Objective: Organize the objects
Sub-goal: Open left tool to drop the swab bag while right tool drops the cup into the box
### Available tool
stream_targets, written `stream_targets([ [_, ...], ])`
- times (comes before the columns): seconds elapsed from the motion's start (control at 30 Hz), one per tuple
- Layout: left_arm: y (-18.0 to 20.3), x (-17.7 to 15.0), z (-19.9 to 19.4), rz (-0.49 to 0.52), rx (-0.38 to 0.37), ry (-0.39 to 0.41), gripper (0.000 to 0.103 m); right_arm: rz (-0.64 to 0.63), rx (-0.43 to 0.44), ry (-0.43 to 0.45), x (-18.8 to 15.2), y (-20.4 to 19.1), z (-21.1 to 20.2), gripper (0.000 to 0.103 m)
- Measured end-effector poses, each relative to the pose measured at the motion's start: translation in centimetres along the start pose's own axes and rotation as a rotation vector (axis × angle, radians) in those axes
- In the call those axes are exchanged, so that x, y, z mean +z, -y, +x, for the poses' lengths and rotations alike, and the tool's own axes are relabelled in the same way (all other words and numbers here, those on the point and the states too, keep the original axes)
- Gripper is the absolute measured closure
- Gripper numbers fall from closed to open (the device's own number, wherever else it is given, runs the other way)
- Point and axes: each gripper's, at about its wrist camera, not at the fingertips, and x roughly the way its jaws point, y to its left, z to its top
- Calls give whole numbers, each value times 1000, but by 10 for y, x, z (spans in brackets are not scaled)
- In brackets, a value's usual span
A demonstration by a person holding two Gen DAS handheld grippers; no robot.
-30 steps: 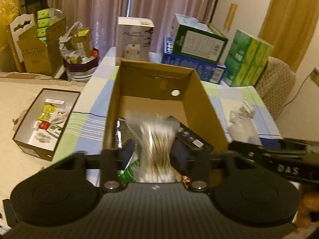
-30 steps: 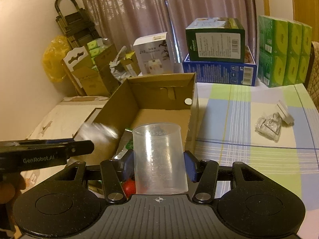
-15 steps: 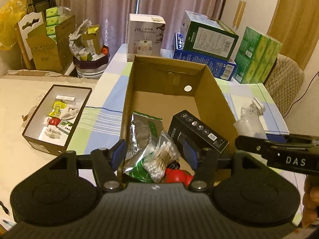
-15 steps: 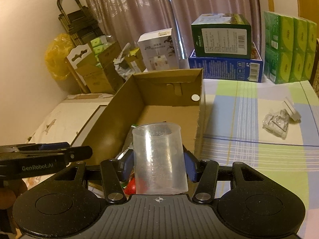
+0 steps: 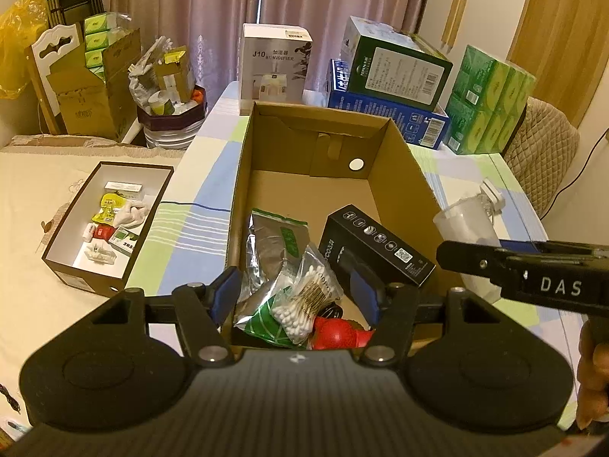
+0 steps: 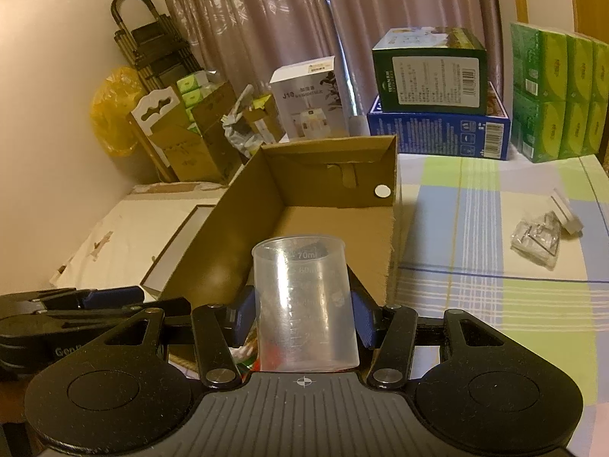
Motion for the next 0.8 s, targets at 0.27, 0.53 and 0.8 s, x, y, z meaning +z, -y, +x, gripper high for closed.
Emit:
stream_targets([
  [0.27, -8, -1, 0, 8, 24, -1, 37, 67, 98, 26, 11, 2, 13, 28],
  [0.53, -9, -5, -3, -3, 30, 3, 34, 95, 47, 48, 3, 16, -2, 27],
  [0.8, 2, -16, -16, -18, 24, -1, 27, 119, 1, 35, -16, 29, -31, 27],
])
